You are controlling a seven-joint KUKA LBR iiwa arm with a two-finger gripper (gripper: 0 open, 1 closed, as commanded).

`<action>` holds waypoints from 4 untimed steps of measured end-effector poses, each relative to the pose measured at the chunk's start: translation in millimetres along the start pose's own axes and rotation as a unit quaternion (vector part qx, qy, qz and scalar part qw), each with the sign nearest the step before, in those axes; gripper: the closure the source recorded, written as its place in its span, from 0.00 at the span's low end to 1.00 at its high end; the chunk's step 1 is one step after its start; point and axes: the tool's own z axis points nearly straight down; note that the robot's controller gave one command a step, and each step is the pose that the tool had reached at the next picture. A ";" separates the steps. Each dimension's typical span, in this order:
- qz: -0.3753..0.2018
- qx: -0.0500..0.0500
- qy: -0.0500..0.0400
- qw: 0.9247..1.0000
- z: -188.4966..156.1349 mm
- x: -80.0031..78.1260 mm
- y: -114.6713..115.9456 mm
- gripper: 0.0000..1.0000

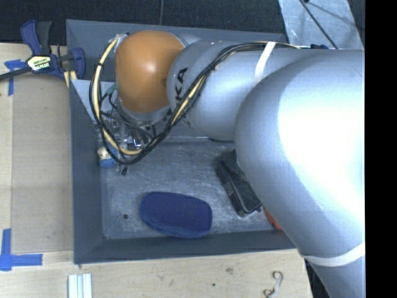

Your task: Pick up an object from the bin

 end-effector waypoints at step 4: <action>0.016 0.001 0.004 1.000 34.0 7.3 3.3 1.00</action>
Offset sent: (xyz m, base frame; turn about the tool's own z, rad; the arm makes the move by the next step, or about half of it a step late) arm -0.0066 0.0026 0.0052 0.1531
